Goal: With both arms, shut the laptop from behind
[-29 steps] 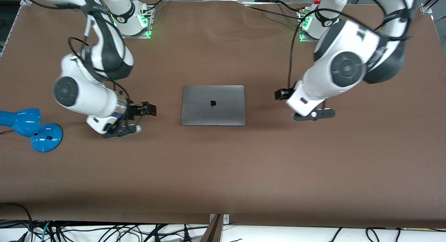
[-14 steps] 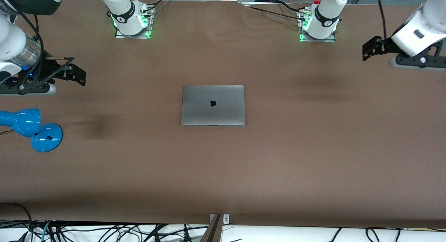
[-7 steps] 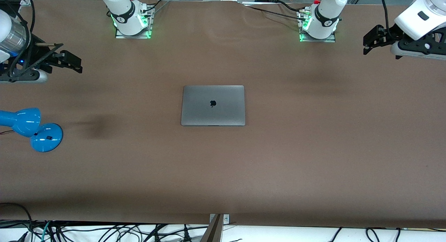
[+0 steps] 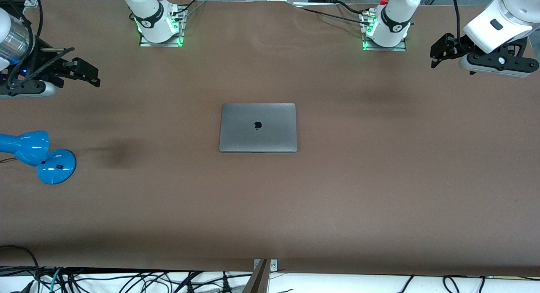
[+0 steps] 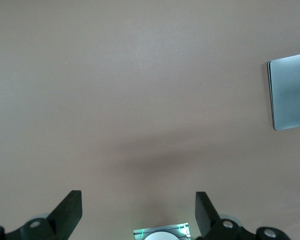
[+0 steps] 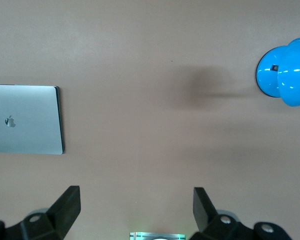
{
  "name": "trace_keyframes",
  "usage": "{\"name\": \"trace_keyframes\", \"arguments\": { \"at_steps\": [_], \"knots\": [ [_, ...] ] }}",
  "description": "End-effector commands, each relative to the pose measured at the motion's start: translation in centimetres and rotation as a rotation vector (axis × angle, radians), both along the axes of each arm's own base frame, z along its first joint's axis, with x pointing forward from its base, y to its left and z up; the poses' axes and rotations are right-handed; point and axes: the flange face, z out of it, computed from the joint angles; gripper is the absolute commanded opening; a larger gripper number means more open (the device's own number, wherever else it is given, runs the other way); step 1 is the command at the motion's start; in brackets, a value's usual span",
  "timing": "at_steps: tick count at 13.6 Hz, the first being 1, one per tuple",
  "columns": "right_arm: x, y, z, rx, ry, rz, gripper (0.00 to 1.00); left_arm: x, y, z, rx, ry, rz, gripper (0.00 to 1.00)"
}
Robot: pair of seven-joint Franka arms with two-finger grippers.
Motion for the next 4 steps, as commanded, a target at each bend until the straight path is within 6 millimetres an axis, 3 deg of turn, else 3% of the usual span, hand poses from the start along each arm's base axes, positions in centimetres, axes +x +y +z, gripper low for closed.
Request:
{"name": "trace_keyframes", "arguments": {
  "at_steps": [1,4],
  "knots": [
    [-0.3,-0.6,-0.2,0.016,-0.003,0.006,1.0,0.4,-0.2,0.7,-0.023,-0.01,-0.005,1.0],
    [-0.3,-0.7,-0.3,0.011,0.0,0.005,1.0,0.4,-0.5,1.7,-0.028,-0.028,-0.007,1.0]
  ]
}}
